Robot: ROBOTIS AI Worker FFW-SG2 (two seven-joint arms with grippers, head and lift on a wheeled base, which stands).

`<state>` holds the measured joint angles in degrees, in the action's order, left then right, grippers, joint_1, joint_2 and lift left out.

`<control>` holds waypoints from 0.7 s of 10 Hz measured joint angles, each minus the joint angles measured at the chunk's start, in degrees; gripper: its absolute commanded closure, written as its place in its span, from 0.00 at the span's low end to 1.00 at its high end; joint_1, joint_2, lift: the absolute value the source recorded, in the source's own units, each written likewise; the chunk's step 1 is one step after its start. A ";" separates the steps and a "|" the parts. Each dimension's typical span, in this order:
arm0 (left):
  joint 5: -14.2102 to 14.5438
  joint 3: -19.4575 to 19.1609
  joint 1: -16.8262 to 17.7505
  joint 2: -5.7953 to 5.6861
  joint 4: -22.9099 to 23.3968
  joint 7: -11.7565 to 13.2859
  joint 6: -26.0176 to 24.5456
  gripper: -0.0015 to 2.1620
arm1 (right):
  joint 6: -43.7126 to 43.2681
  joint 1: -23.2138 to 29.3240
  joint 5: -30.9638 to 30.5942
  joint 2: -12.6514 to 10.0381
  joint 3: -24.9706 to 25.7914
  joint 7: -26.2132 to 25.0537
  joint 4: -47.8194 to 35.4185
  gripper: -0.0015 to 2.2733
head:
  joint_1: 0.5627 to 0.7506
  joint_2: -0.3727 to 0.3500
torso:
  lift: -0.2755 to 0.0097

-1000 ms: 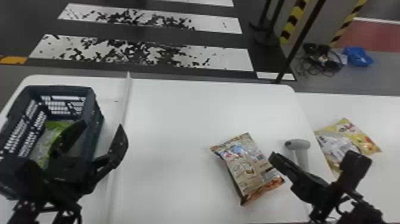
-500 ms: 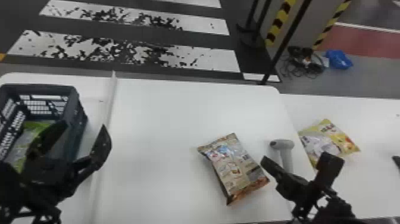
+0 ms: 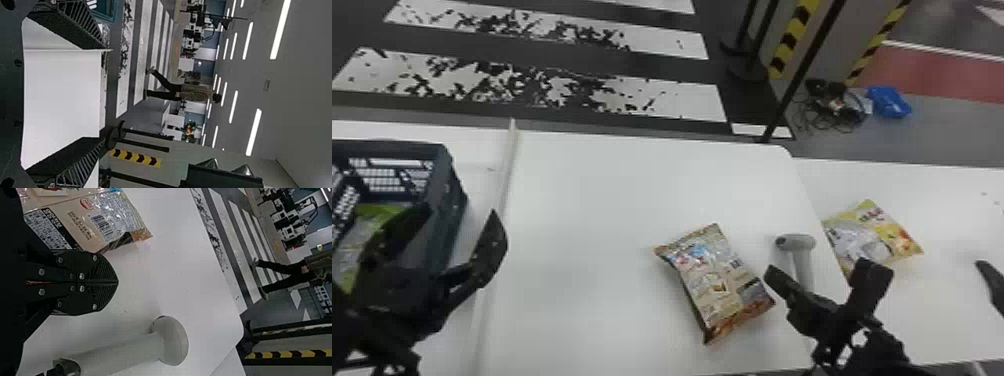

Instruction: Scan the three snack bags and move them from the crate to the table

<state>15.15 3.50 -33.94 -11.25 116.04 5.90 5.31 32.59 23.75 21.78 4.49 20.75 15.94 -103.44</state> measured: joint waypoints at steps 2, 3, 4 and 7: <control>-0.01 -0.01 0.01 0.06 -0.02 -0.01 0.00 0.02 | -0.22 1.61 0.50 0.00 -0.51 0.24 -0.64 0.93 | 0.70 0.22 | 0.75; 0.02 -0.02 0.01 0.08 -0.03 -0.02 0.00 0.02 | -0.68 2.60 0.74 0.00 -0.98 0.27 -0.96 0.93 | 0.70 0.23 | 0.75; 0.03 -0.04 0.01 0.09 -0.03 -0.02 0.00 0.02 | -1.16 3.43 0.86 0.00 -1.41 0.42 -1.14 0.93 | 0.70 0.24 | 0.75; 0.05 -0.02 0.04 0.17 -0.26 0.00 0.14 0.02 | -1.51 6.69 1.72 -0.23 -3.02 1.11 -3.66 0.93 | 0.70 0.27 | 0.75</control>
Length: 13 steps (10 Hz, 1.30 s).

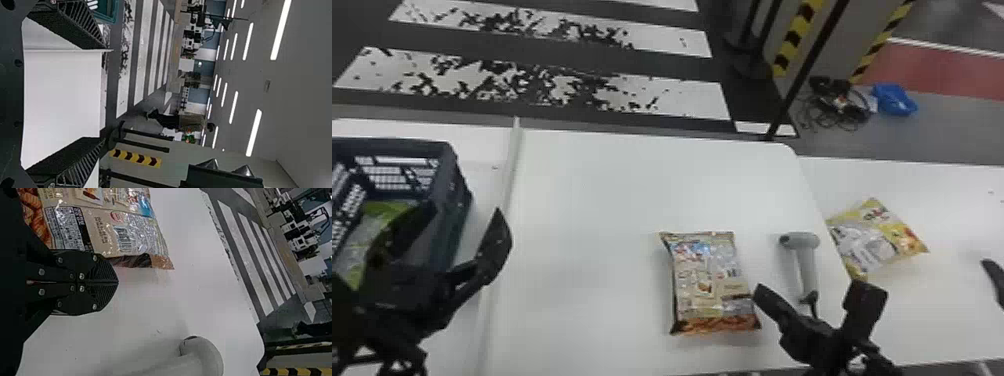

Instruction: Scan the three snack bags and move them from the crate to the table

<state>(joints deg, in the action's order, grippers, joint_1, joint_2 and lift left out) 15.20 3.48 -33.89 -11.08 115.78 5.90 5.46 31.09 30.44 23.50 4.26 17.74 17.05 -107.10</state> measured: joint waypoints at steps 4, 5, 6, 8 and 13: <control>0.00 -0.05 0.06 0.01 -0.03 -0.01 0.03 0.02 | -0.22 1.61 1.59 -0.29 -0.74 0.36 -1.46 0.93 | 0.70 0.30 | 0.75; 0.00 -0.05 0.07 0.01 -0.03 0.04 0.03 0.02 | -1.13 1.59 1.63 -0.30 -0.52 0.36 -1.71 0.93 | 0.70 0.30 | 0.75; 0.00 -0.05 0.07 0.01 -0.03 0.04 0.03 0.02 | -2.30 1.54 1.64 -0.27 0.18 0.63 -2.47 0.93 | 0.70 0.29 | 0.75; 0.00 -0.05 0.06 -0.07 -0.03 -0.01 0.03 0.02 | -2.96 2.18 1.64 -0.22 2.04 1.97 -5.89 0.78 | 0.70 0.27 | 0.75; 0.00 -0.05 -0.09 -0.17 0.19 -0.41 0.03 0.02 | -0.49 3.93 -1.07 1.26 7.98 1.93 -14.20 0.02 | 0.70 0.17 | 0.75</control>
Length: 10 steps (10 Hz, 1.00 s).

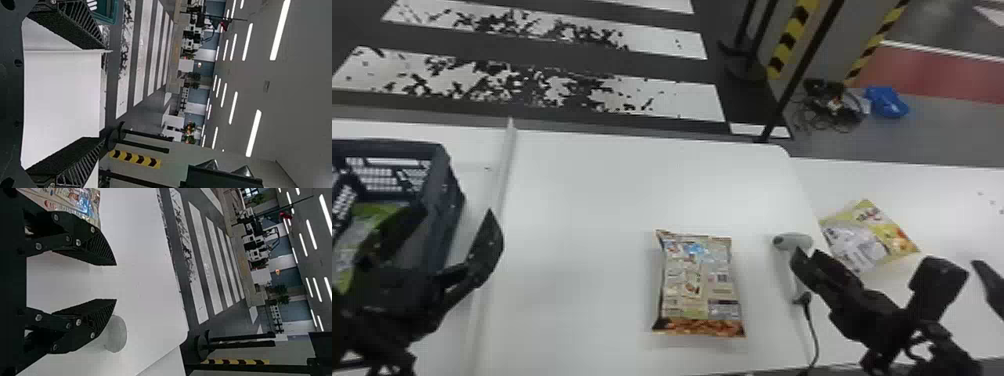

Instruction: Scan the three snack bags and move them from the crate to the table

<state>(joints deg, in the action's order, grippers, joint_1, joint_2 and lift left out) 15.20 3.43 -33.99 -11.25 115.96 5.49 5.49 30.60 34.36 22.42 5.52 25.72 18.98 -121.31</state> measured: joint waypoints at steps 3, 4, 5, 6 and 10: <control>0.00 0.08 -0.08 0.00 0.53 -0.12 0.00 0.02 | 5.75 -3.76 -3.86 3.87 0.64 2.78 5.82 0.03 | 0.70 0.12 | 0.75; 0.00 0.07 -0.20 0.00 0.75 -0.33 0.00 0.02 | 6.04 -5.01 -4.67 4.48 0.44 3.24 8.26 0.03 | 0.70 0.11 | 0.75; 0.00 0.02 -0.36 -0.02 1.00 -0.71 0.00 0.02 | 6.10 -6.10 -5.34 5.09 0.04 3.35 10.27 0.03 | 0.70 0.10 | 0.75; 0.00 0.00 -0.56 -0.07 1.43 -1.13 -0.07 0.02 | 6.10 -7.37 -6.26 5.45 -0.39 4.04 12.09 0.03 | 0.70 0.10 | 0.75; 0.00 0.00 -1.43 -0.12 2.76 -2.15 -0.35 0.02 | 5.01 -12.38 -9.73 7.16 -2.97 5.26 19.37 0.03 | 0.70 0.11 | 0.75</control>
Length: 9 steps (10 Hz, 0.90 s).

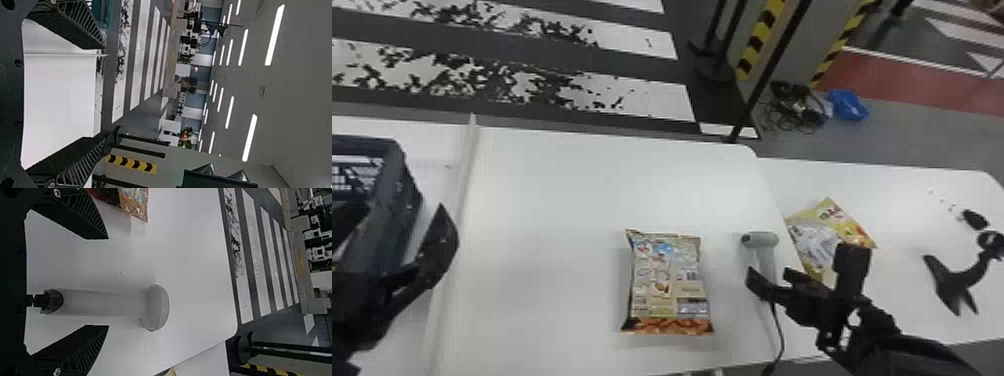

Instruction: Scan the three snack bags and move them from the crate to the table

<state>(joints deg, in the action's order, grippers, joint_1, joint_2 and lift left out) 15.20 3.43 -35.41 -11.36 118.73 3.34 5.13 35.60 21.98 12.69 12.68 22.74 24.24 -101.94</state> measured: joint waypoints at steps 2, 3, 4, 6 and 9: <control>-0.01 0.06 -0.14 0.01 0.16 -0.91 0.00 0.02 | -1.85 -1.69 -2.27 0.47 -1.64 0.02 2.33 0.03 | 0.70 0.12 | 0.75; -0.12 0.32 -0.22 0.02 0.48 -1.45 -0.14 0.02 | -2.41 -2.71 -3.03 0.77 -2.20 0.03 3.63 0.03 | 0.70 0.12 | 0.75; -0.23 0.54 -0.32 0.02 0.78 -1.94 -0.33 0.02 | -2.84 -3.76 -3.54 1.16 -2.74 0.09 5.14 0.03 | 0.70 0.12 | 0.75; -0.36 0.70 -0.35 0.03 1.61 -3.49 -2.86 0.02 | -3.37 -6.00 -4.12 2.05 -3.62 0.26 8.58 0.10 | 0.70 0.12 | 0.75; -0.37 0.70 -0.36 0.02 2.11 -3.69 -3.71 0.02 | -3.29 -8.83 -4.74 3.26 -4.50 0.96 12.59 0.98 | 0.70 0.12 | 0.75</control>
<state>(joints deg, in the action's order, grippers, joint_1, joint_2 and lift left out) 14.83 4.13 -35.77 -11.34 120.83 -0.35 1.43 32.32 13.15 7.96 15.93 18.24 25.20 -89.35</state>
